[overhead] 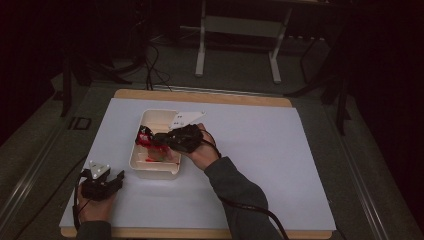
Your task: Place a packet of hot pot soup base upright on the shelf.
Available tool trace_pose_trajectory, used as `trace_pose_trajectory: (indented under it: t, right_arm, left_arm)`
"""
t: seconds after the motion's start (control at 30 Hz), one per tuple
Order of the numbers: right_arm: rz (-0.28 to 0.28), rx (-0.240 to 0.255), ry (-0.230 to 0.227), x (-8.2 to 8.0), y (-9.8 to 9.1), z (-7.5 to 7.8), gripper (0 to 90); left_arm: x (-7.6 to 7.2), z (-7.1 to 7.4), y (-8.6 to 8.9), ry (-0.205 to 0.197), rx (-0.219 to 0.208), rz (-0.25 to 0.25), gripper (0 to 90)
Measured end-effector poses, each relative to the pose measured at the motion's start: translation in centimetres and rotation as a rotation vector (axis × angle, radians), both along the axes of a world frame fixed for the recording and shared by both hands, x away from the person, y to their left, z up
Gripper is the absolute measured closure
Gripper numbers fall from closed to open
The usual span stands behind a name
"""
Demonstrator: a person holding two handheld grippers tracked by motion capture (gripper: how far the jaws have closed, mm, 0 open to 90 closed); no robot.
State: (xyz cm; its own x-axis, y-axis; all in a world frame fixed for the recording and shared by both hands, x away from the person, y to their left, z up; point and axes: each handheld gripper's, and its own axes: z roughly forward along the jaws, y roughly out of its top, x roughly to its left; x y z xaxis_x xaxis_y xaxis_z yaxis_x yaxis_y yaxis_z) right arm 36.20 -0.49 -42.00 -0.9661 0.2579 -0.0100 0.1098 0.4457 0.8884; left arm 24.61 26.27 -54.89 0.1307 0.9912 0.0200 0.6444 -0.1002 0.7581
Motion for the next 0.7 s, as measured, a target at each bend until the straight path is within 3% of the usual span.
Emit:
trace_pose_trajectory:
  t: [0.7]
  right_arm:
    - [0.016, -0.022, 0.031, -0.2, 0.9, -1.8, 89.3]
  left_arm:
    - [0.0, 0.0, 0.0, -0.002, -0.002, 0.0, 48.4]
